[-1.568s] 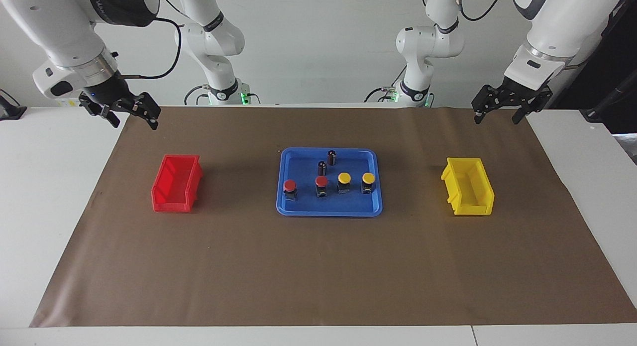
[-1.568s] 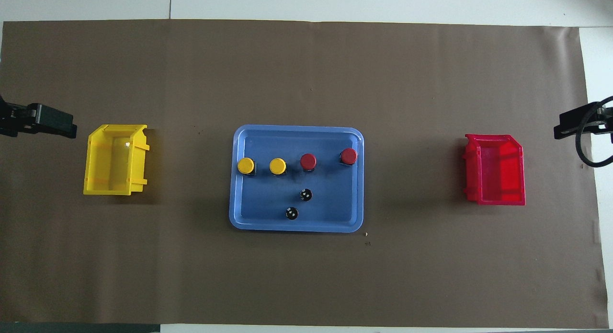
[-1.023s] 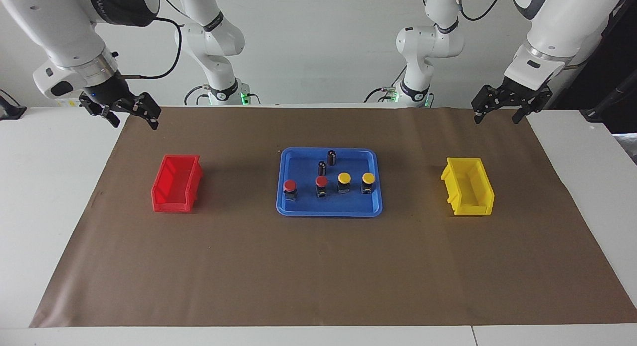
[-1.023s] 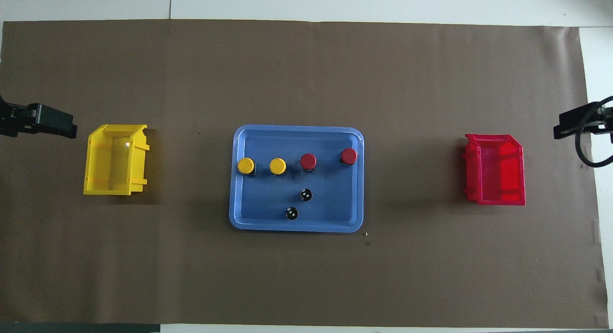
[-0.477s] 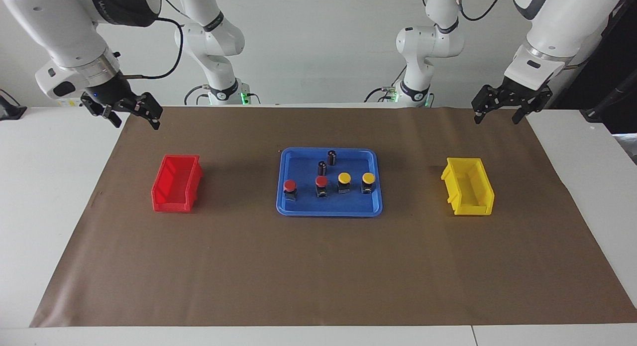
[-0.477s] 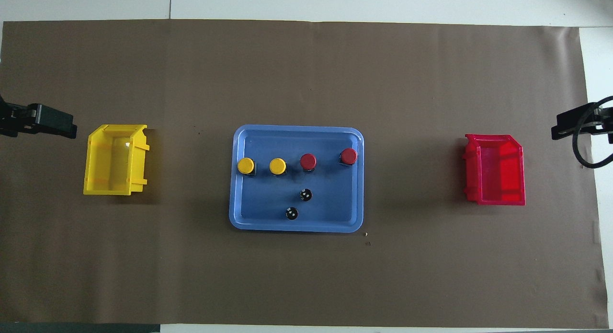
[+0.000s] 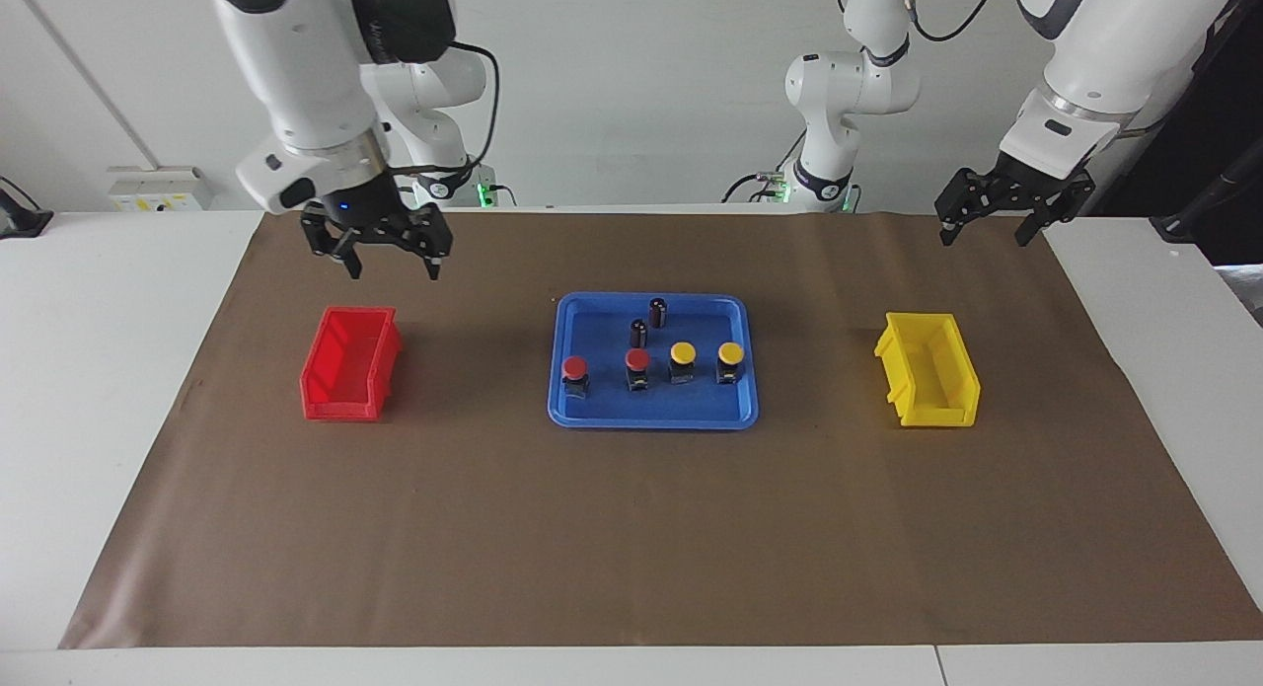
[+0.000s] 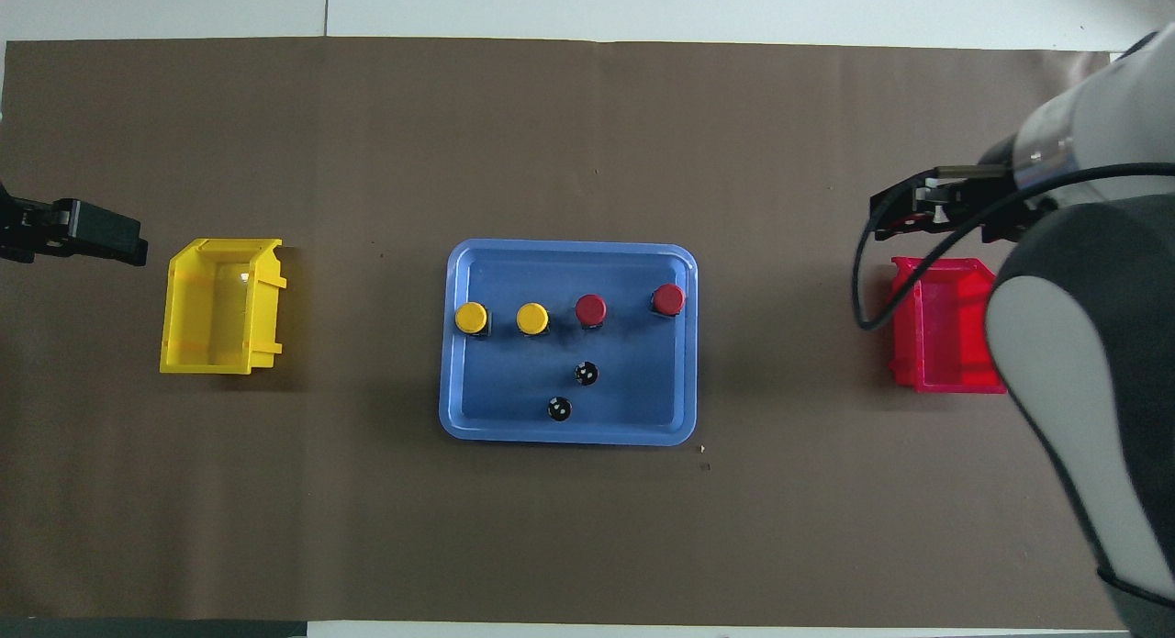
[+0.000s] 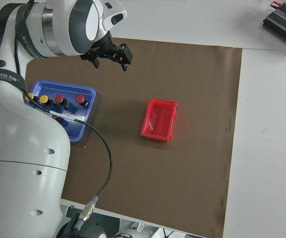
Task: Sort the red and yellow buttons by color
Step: 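Reach the right gripper to the farther red button and grasp it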
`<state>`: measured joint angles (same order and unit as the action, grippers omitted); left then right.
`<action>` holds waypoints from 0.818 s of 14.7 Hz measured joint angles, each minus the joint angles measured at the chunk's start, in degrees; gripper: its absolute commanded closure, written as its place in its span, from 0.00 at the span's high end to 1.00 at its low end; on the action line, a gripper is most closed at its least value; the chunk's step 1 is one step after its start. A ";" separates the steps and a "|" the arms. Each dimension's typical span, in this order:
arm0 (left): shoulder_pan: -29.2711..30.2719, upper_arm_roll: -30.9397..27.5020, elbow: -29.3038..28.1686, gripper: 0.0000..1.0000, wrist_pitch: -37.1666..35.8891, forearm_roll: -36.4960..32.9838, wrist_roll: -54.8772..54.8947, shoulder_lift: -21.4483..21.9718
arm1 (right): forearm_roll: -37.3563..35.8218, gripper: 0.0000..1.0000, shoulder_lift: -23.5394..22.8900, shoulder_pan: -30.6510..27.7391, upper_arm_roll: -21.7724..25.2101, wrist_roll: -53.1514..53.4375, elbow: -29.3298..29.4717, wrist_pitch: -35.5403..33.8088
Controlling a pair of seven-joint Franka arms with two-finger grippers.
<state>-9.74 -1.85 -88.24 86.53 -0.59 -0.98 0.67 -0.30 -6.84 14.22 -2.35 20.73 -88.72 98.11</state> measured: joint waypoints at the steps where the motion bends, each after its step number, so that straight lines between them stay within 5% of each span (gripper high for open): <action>1: 0.00 0.00 0.00 1.00 0.00 0.00 0.00 0.00 | -0.05 1.00 -2.41 3.53 -0.17 4.61 -0.30 4.64; 5: 0.00 0.00 0.00 1.00 -0.01 0.00 0.00 0.00 | -0.14 1.00 -8.42 11.20 -0.19 14.09 -8.59 21.80; 12: 0.00 0.00 -0.02 1.00 -0.03 0.00 0.00 0.00 | -0.14 0.89 -8.10 11.65 0.26 13.06 -18.16 29.24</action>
<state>-9.74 -1.85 -88.26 86.50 -0.59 -0.98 0.68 -0.44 -14.93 25.87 -2.09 33.79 -106.88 127.36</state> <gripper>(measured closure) 0.000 0.026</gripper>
